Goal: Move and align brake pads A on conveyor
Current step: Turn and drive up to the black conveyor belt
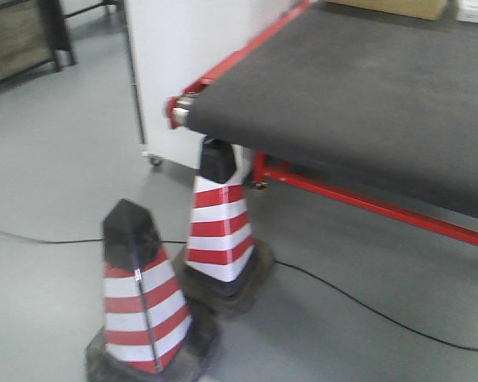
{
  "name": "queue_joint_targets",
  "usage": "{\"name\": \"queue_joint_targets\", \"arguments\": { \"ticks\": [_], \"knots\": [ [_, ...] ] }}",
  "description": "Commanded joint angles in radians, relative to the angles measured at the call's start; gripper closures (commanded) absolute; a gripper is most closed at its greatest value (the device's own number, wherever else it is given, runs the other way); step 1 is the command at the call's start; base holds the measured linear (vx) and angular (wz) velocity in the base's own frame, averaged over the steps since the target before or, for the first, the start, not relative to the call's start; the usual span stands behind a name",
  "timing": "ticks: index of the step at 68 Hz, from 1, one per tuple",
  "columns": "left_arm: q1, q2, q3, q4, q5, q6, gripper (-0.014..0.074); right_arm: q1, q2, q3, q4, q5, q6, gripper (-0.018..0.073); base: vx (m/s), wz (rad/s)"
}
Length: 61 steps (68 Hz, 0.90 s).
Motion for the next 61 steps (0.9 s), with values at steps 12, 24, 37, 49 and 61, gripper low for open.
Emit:
{"name": "queue_joint_targets", "arguments": {
  "ticks": [12,24,37,49,61],
  "knots": [
    [-0.001,0.011,-0.027,-0.007,-0.099,-0.002,0.0602,-0.003,0.01,-0.031,-0.002,-0.099,0.0,0.0566,0.09,-0.69],
    [-0.001,0.011,-0.027,-0.007,-0.099,-0.002,0.0602,-0.003,0.01,-0.031,-0.002,-0.099,0.0,0.0566,0.07,-0.6],
    [-0.001,0.011,-0.027,-0.007,-0.099,-0.002,0.0602,-0.003,0.01,-0.031,-0.002,-0.099,0.0,0.0566,0.05,-0.44],
    [-0.001,0.011,-0.027,-0.007,-0.099,-0.002,0.0602,-0.003,0.01,-0.031,-0.002,-0.099,0.0,0.0566,0.05,-0.33],
    [-0.001,0.011,-0.027,-0.007,-0.099,-0.002,0.0602,-0.003,0.01,-0.031,-0.002,-0.099,0.0,0.0566,0.09,-0.34]
  ]
}}
